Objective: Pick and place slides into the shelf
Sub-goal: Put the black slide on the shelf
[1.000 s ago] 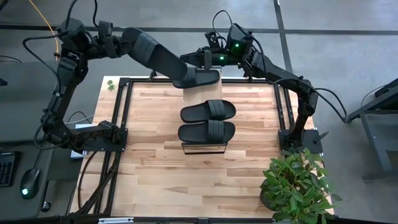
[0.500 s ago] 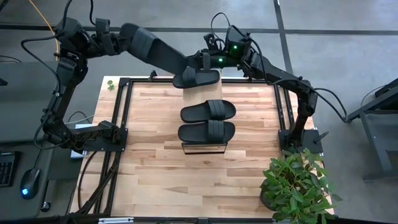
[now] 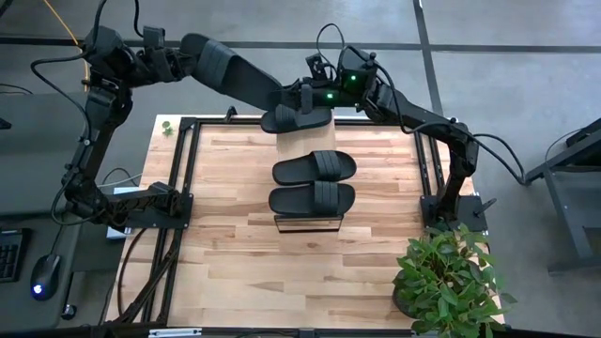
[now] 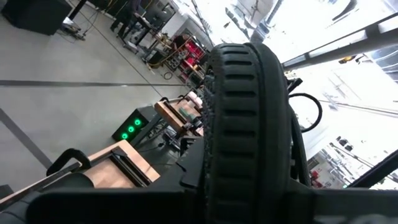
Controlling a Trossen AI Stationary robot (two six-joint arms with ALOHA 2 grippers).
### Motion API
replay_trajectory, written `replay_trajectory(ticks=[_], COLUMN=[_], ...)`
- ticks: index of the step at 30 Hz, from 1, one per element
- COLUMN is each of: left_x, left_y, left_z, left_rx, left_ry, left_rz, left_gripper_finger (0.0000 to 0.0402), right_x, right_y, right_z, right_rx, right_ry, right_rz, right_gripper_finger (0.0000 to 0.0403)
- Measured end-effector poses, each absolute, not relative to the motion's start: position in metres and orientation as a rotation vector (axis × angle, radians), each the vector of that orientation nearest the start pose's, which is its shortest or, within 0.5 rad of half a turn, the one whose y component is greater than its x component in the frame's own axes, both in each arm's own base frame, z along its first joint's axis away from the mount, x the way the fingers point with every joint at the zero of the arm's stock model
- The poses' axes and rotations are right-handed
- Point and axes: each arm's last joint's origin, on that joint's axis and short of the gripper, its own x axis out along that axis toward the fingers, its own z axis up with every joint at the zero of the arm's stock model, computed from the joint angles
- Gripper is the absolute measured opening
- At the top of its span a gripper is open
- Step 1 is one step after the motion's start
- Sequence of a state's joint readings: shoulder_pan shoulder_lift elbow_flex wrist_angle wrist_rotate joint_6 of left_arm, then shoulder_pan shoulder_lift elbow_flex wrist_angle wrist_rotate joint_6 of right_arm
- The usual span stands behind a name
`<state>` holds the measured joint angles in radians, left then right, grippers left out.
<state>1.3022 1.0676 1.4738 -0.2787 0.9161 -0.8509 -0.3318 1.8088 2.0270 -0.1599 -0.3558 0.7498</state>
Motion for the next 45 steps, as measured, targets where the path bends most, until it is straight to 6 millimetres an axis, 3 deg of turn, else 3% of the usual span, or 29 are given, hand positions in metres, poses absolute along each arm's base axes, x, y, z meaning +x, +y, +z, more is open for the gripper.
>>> replay_trajectory(ticks=[4,13,17,29,45], left_x=[0.07,0.07,0.07,0.07,0.07], left_y=[0.166,0.166,0.166,0.165,0.166], left_z=[0.498,0.498,0.497,0.497,0.497], left_rx=[-0.725,-0.72,-0.724,-0.715,-0.602], left_ry=[-0.216,-0.213,-0.209,-0.199,-0.182], left_rz=[0.335,0.331,0.328,0.319,0.336], left_gripper_finger=[0.0033,0.0037,0.0039,0.0092,0.0207], right_x=[0.385,0.385,0.385,0.382,0.366], right_y=[-0.121,-0.122,-0.122,-0.13,-0.163], right_z=[0.477,0.476,0.474,0.473,0.472], right_rx=[0.724,0.73,0.735,0.791,0.88], right_ry=[-0.048,-0.037,-0.02,0.001,0.05], right_rz=[0.031,0.018,0.01,0.037,0.121], right_gripper_finger=[0.0182,0.007,0.0041,0.0044,0.004])
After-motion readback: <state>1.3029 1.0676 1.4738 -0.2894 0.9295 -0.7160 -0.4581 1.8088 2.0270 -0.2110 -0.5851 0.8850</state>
